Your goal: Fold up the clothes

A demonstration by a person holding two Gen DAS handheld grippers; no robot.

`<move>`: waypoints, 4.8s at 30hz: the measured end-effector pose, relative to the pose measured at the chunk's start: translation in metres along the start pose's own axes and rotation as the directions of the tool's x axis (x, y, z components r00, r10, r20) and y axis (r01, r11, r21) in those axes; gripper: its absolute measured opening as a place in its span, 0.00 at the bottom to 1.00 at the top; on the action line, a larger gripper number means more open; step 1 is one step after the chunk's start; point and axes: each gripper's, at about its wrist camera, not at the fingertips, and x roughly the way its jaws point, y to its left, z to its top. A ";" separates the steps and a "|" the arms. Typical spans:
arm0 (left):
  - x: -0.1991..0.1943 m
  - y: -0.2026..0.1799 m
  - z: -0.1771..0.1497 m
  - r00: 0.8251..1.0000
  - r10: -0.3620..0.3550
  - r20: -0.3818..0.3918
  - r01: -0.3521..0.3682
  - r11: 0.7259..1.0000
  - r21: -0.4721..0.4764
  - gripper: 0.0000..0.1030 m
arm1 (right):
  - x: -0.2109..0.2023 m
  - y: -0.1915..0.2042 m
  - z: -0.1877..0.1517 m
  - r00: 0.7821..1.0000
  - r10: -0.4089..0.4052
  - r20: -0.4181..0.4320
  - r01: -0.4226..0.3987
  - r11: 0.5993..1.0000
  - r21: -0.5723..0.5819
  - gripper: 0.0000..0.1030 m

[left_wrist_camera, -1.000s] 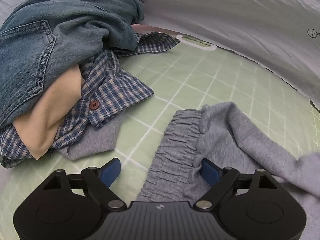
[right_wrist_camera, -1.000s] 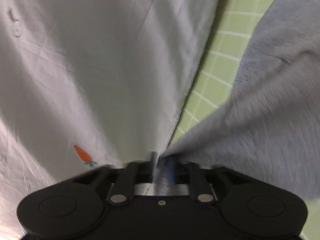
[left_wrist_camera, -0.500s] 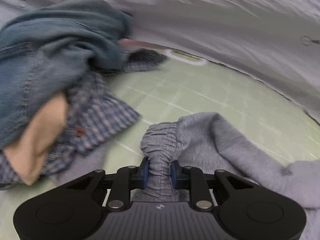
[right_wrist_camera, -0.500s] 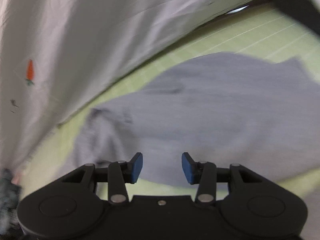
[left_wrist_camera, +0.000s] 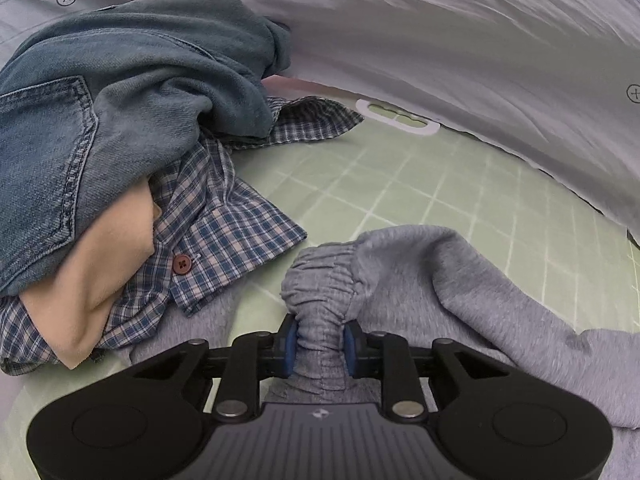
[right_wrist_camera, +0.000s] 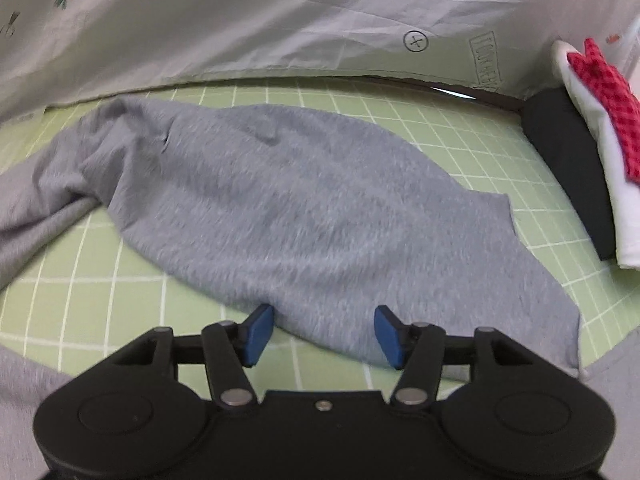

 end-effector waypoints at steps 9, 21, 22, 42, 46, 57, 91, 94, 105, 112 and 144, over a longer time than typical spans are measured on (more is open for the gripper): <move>0.000 0.002 0.001 1.000 -0.008 0.003 0.008 1.000 -0.008 0.27 | -0.005 -0.033 0.042 0.989 -0.089 0.118 0.085 0.996 0.041 0.01; 0.000 0.004 -0.002 1.000 0.001 0.013 -0.001 1.000 -0.029 0.33 | 0.055 -0.022 0.218 0.875 -0.291 0.387 0.373 0.914 -0.157 0.42; 0.000 0.005 -0.003 1.000 0.002 0.015 -0.001 0.999 -0.036 0.33 | 0.053 -0.020 0.212 0.884 -0.266 0.384 0.340 0.931 -0.137 0.42; -0.001 0.004 -0.004 1.000 0.029 0.008 -0.028 0.998 -0.058 0.35 | 0.095 -0.100 0.080 0.992 -0.075 0.101 -0.012 0.744 0.668 0.49; -0.001 0.004 -0.004 1.000 0.027 0.006 -0.027 0.998 -0.061 0.35 | 0.106 -0.110 0.086 0.987 -0.117 0.106 0.009 0.710 0.704 0.24; 0.001 0.008 0.001 1.000 0.017 0.001 -0.017 0.998 -0.056 0.36 | 0.040 -0.180 0.128 0.887 -0.393 0.243 0.182 0.781 0.597 0.03; 0.007 0.021 0.005 0.999 0.032 -0.015 -0.032 0.997 -0.065 0.63 | 0.126 -0.074 0.138 1.000 0.020 -0.023 -0.007 0.887 0.463 0.49; 0.007 0.021 0.004 0.999 0.035 -0.006 -0.035 0.997 -0.069 0.64 | 0.126 -0.065 0.135 1.000 -0.011 -0.007 0.013 0.909 0.417 0.36; 0.008 0.022 0.001 0.999 0.042 0.009 -0.041 0.996 -0.075 0.70 | 0.144 -0.076 0.158 0.998 0.024 0.062 -0.046 0.925 0.378 0.00; 0.007 0.018 0.004 0.998 0.056 0.006 -0.055 0.996 -0.069 0.77 | 0.156 -0.073 0.201 0.985 -0.006 0.175 -0.052 0.945 0.323 0.02; 0.006 -0.138 -0.011 0.991 -0.133 0.023 0.120 0.942 0.314 0.79 | 0.090 0.132 0.130 0.862 0.506 -0.007 -0.464 0.785 -0.411 0.75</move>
